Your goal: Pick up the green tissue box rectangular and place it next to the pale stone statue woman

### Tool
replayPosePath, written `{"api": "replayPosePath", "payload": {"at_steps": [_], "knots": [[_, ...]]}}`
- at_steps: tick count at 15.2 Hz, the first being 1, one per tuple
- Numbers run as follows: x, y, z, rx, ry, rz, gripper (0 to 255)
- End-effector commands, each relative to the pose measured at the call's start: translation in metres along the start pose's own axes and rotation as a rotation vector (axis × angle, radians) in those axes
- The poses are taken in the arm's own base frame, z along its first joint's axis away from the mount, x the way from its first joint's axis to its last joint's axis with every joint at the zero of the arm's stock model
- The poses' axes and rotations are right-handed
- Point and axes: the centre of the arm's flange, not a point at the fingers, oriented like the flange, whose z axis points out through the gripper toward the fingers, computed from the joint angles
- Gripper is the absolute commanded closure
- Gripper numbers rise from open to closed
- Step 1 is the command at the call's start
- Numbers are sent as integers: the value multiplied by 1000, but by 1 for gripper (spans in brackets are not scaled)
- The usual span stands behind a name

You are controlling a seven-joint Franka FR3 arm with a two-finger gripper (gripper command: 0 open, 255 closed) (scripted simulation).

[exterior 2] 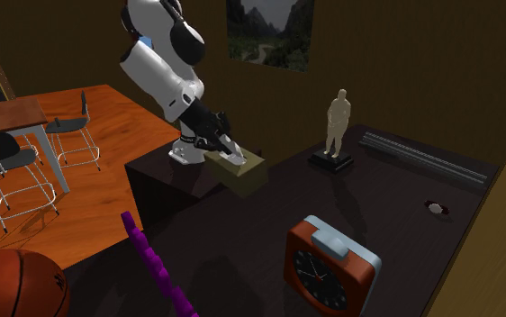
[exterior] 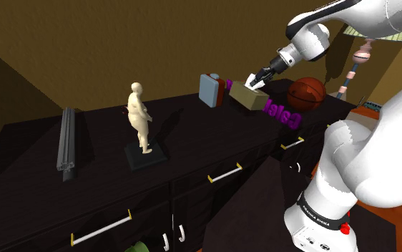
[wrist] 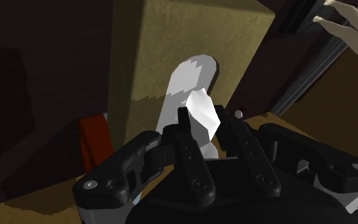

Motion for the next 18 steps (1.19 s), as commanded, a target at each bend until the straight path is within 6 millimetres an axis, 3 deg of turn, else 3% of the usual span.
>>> {"api": "replayPosePath", "payload": {"at_steps": [1, 18], "knots": [[6, -5, -8, 0, 0, 0, 255], [49, -44, -76, 0, 0, 0, 255]]}}
